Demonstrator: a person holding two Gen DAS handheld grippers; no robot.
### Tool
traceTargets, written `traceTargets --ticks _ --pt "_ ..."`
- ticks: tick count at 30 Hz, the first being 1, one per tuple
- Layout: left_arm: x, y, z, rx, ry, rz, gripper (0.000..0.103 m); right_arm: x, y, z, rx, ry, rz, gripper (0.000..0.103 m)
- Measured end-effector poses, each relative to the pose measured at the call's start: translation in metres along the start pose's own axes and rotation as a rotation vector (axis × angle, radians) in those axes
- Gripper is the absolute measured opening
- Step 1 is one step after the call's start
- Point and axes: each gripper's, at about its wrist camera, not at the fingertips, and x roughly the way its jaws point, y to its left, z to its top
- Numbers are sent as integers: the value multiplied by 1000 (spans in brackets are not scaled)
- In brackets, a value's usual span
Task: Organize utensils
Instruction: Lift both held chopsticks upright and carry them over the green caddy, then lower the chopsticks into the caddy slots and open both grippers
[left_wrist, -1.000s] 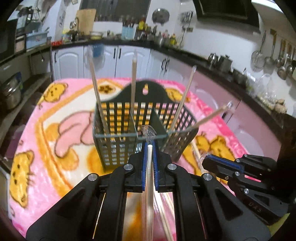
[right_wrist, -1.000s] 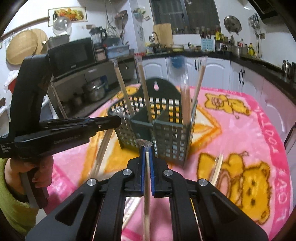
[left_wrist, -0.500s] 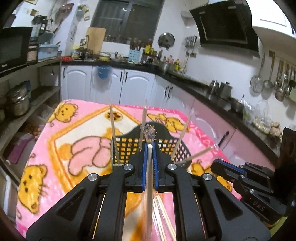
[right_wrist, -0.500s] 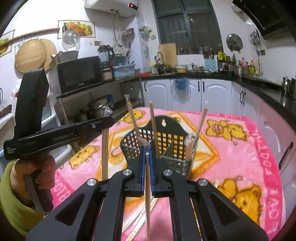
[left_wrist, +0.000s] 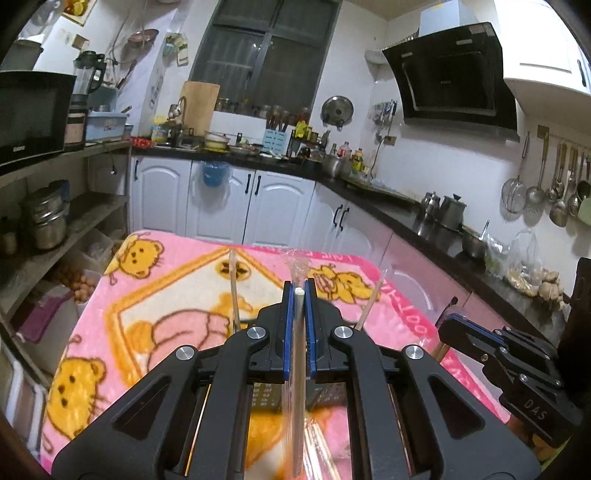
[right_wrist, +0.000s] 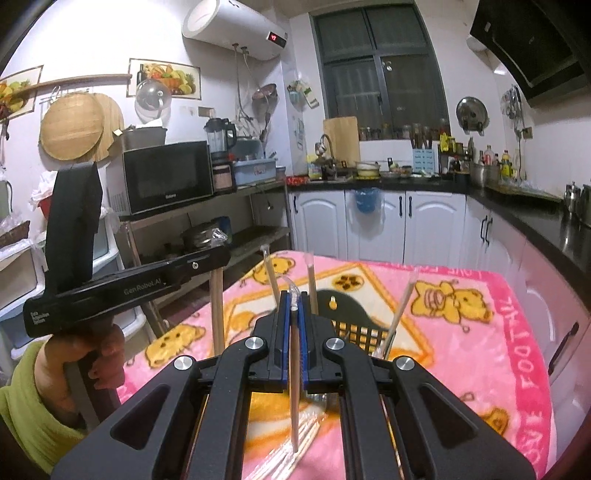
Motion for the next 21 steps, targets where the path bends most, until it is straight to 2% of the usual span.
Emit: traceTargets --ticks 21 --pt "4 -18 50 35 -133 -11 3 5 -3 66 -55 -139 -44 5"
